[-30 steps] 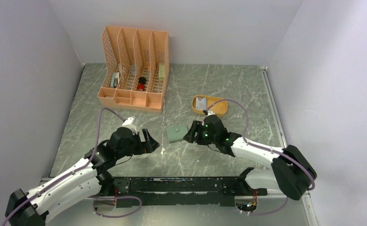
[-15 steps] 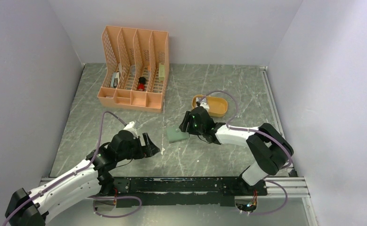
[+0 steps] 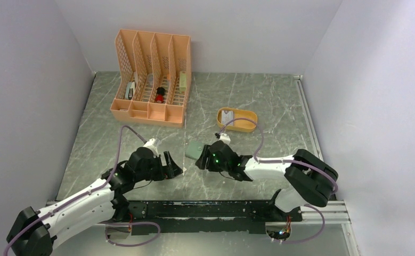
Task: Put the credit cards into the card holder
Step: Adjust the card holder at the center of the board.
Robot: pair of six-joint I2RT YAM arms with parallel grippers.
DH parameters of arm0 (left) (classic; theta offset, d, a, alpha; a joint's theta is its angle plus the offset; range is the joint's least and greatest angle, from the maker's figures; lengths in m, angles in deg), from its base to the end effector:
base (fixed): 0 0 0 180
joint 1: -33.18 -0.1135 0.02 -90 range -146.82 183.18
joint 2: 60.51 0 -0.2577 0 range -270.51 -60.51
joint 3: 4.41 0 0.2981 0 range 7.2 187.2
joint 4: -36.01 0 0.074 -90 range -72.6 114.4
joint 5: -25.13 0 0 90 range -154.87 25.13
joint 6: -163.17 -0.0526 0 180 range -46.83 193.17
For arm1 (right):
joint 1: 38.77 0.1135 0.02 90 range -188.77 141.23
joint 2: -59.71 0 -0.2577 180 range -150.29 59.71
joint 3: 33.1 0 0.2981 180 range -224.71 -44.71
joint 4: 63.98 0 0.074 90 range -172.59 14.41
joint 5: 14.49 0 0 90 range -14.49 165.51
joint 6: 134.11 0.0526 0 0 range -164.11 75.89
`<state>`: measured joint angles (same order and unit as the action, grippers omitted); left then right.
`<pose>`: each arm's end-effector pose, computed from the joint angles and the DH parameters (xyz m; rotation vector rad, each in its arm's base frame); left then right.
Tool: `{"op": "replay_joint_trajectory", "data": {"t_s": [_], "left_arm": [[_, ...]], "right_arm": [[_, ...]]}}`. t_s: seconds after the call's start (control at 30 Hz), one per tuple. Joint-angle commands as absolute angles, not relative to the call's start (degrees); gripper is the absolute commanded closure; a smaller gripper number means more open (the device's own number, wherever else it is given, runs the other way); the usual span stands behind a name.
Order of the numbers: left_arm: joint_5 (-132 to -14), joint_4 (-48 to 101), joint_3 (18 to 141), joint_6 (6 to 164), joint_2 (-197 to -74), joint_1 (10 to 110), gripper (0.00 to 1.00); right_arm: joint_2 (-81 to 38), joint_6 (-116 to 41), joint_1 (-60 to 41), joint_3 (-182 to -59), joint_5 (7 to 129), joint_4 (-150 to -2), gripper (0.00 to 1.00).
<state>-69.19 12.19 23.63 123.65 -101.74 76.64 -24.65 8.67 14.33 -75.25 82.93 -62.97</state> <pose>0.1551 -0.1524 0.1392 -0.1018 2.3968 -0.9357 0.1918 0.2441 0.0866 0.0644 2.4180 0.7807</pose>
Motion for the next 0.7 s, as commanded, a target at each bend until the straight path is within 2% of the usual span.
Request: {"op": "replay_joint_trajectory", "data": {"t_s": [0.0,0.17,0.3,0.47,0.67], "left_arm": [[-71.29,15.93,23.95,123.93,-102.87,77.04,0.15],[-70.07,13.77,24.5,123.4,-101.74,76.97,0.15],[-68.96,11.76,24.52,123.57,-100.06,77.04,0.15],[-68.74,10.9,24.41,124.19,-99.0,77.03,0.16],[-68.25,9.17,26.23,123.63,-99.21,76.99,0.15]], "right_arm": [[-22.61,13.17,19.08,-73.77,84.46,-62.3,0.4],[-17.05,8.3,20.31,-76.79,89.49,-70.03,0.38],[-13.47,0.91,14.35,-80.65,90.33,-74.53,0.36],[-21.24,-9.02,4.43,-87.07,80.51,-73.05,0.35],[-31.5,-12.9,3.06,-93.31,75.87,-71.57,0.31]]}}
